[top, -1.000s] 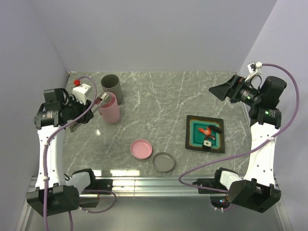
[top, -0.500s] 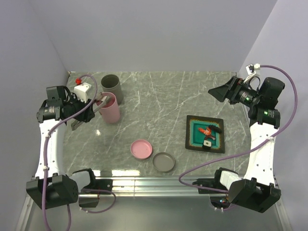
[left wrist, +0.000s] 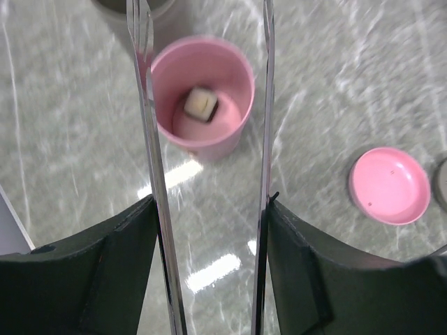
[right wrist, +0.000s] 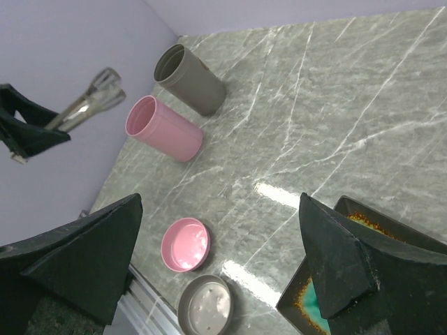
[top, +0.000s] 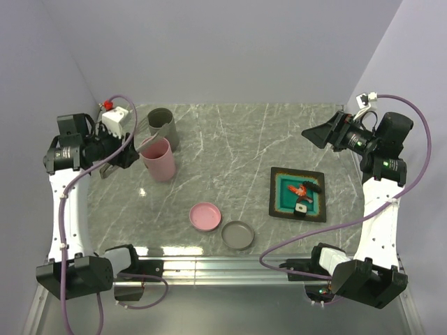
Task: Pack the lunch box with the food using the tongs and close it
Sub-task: Place the food into the lunch box, then pick up the food using the clamp
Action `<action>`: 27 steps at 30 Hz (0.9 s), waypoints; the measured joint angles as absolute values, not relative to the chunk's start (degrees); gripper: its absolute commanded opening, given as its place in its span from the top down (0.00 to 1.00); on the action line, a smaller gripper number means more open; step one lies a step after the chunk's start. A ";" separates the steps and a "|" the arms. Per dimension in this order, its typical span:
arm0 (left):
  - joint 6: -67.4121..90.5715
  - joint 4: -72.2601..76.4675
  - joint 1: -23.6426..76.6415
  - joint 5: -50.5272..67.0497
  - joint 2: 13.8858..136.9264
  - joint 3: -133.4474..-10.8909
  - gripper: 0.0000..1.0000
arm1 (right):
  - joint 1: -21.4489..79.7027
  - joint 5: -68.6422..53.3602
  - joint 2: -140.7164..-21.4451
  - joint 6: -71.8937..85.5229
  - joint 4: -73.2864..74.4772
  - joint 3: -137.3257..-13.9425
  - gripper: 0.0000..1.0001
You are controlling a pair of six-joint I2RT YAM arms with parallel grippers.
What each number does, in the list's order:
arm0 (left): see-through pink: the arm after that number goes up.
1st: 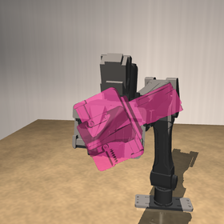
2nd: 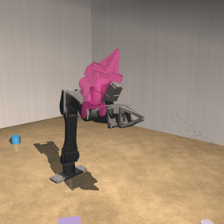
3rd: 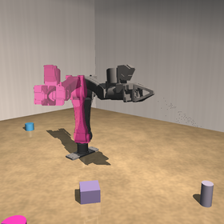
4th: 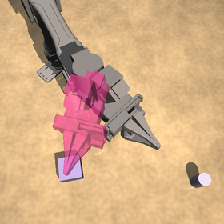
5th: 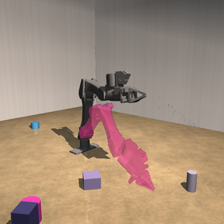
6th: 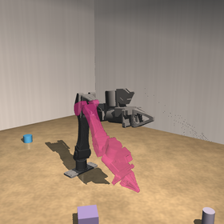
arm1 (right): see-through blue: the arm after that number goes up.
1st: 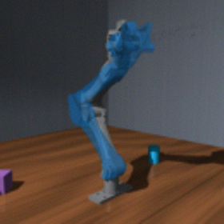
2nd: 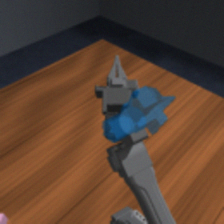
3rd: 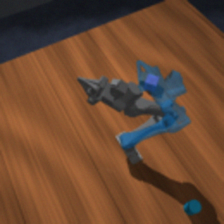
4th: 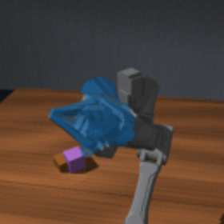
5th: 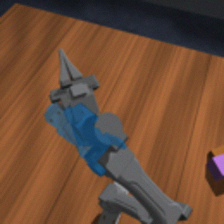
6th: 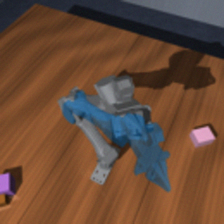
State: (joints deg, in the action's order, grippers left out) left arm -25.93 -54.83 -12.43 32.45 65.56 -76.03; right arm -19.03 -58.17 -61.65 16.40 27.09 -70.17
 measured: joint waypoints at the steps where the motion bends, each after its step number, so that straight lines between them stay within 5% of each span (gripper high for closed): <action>1: -26.11 -55.05 -12.40 33.63 66.00 -77.58 0.35 | -19.03 -58.17 -61.65 16.40 27.09 -70.17 0.00; 7: -26.28 -55.24 -8.51 37.98 70.15 -82.94 0.34 | -19.03 -58.15 -61.76 15.97 28.03 -70.28 0.00; 27: -22.59 -40.62 36.14 38.65 89.67 -83.48 0.32 | -19.03 -55.51 -66.61 9.06 37.71 -76.64 0.00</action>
State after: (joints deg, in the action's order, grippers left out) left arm -22.59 -40.62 36.14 38.65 89.67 -83.48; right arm -19.03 -55.51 -66.61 9.06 37.71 -76.64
